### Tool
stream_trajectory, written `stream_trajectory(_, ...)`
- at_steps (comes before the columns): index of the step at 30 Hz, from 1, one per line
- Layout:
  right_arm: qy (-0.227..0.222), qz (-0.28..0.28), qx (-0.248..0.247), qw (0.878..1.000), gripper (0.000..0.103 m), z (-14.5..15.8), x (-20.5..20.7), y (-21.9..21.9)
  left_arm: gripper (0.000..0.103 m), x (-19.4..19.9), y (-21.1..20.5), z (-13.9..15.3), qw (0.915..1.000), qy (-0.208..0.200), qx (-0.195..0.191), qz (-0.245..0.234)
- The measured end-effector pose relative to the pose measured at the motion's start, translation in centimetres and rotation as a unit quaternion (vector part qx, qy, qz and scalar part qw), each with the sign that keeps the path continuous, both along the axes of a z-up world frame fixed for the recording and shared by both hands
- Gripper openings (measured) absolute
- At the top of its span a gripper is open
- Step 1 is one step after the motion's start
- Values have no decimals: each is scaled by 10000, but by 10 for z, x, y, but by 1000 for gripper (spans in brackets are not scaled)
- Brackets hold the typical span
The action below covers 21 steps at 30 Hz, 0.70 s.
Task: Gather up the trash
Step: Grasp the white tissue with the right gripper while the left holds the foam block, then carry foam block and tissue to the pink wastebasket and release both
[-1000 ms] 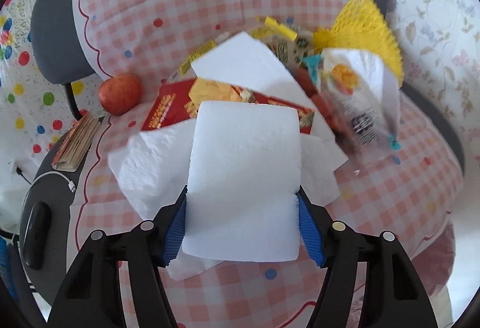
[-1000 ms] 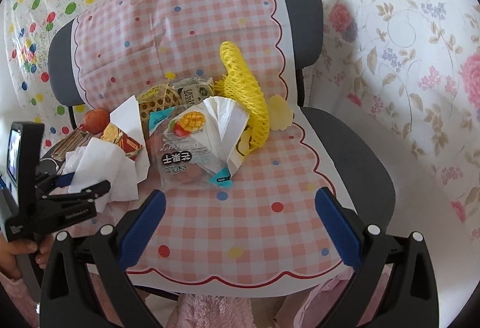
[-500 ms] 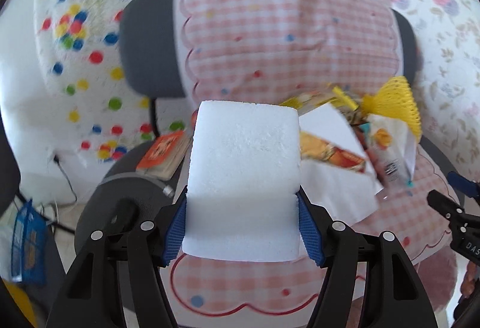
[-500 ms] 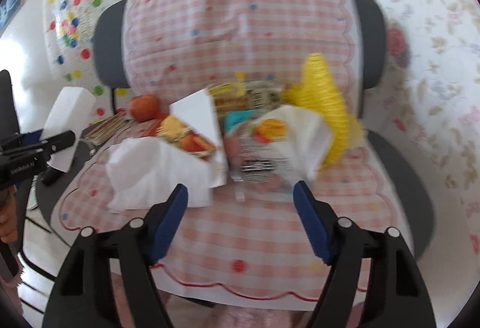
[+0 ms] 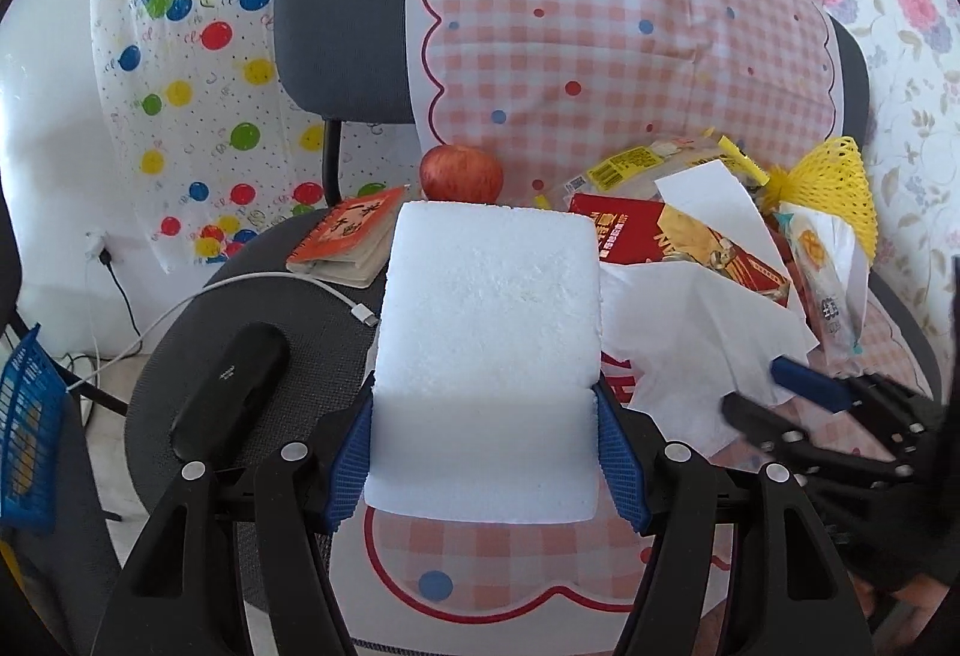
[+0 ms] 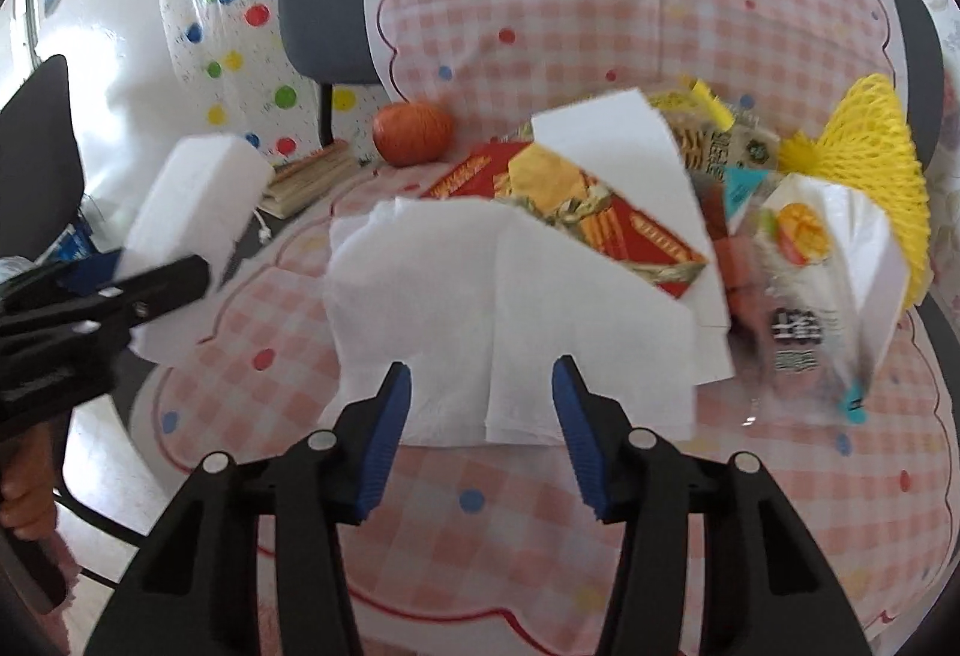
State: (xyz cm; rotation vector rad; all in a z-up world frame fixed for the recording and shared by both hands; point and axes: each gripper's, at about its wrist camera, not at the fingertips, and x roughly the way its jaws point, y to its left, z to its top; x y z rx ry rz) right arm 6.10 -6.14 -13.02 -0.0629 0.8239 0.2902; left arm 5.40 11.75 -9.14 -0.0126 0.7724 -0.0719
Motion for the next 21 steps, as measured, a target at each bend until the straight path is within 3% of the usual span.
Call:
stream_trajectory(3, 60, -10, -112, 9999, 48, -12, -1, 3, 66, 4, 2, -3, 10000, 28, -24, -51)
stream_trajectory(5, 77, 0, 72, 9999, 41, -13, -3, -2, 66, 4, 3, -3, 10000, 34, -29, -81)
stream_trajectory(9, 56, -9, 352, 9994, 3, -6, -10, -10, 66, 3, 5, -2, 10000, 13, 0, -59)
stream_trajectory(16, -695, -98, 385, 9968, 2, 49, -27, -33, 66, -9, 4, 16, 9998, -216, 22, 24)
stream_trajectory(21, -913, -521, 390, 9937, 2, 83, -54, -86, 66, -21, -37, 41, 9972, -604, -9, -441)
